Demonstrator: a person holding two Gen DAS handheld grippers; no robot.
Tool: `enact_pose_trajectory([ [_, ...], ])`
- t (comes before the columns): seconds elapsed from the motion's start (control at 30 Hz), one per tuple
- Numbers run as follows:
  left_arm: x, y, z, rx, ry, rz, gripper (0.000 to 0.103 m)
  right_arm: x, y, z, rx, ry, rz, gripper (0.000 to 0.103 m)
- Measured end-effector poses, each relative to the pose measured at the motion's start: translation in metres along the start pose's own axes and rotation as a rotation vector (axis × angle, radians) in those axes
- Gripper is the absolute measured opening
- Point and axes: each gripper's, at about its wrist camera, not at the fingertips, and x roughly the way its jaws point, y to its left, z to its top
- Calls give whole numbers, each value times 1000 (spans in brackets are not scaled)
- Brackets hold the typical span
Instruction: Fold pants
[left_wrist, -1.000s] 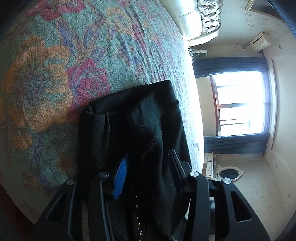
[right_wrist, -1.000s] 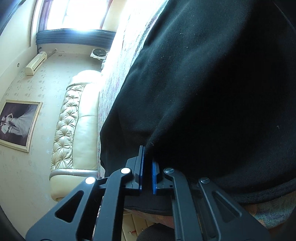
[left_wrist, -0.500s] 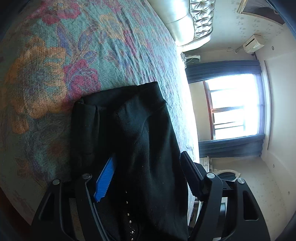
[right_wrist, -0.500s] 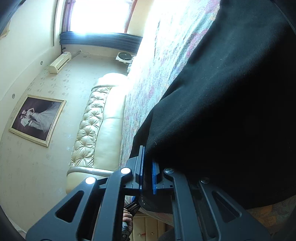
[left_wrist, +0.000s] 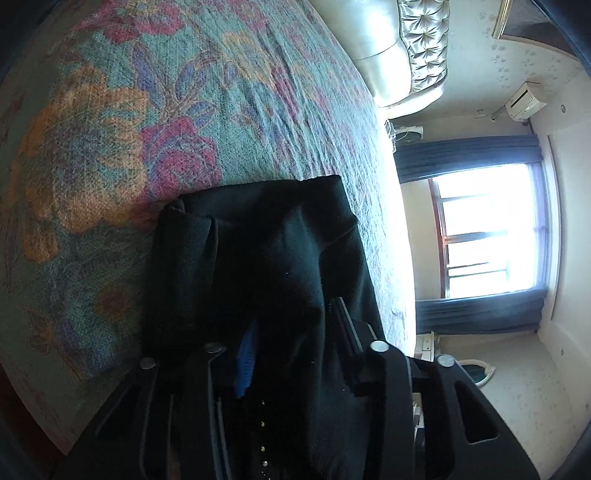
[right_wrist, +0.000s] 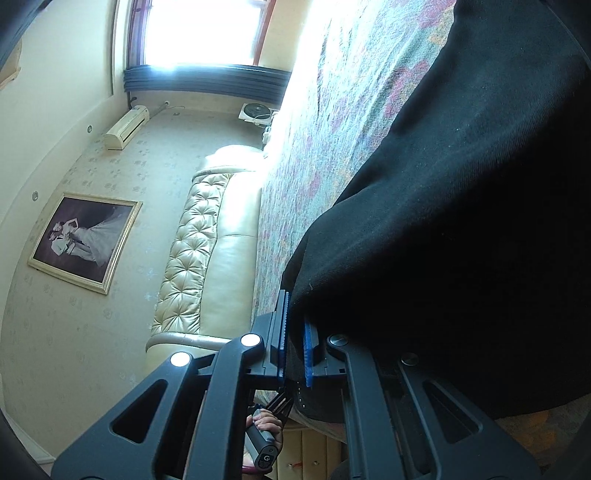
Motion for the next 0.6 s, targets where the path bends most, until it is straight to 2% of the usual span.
enact_pose_trajectory([
  [0.2, -4, 4, 7, -7, 14, -24, 16, 1, 2, -6, -9, 23, -25, 7],
  [0.4, -38, -15, 24, 18, 2, -111, 16, -13, 18, -20, -63, 69, -11, 7],
  [0.5, -52, -8, 32, 36, 7, -111, 16, -16, 13, -37, -68, 135, -38, 7],
  [0.6, -60, 13, 35, 20, -1, -69, 16, -18, -5, -54, -60, 191, -88, 7],
])
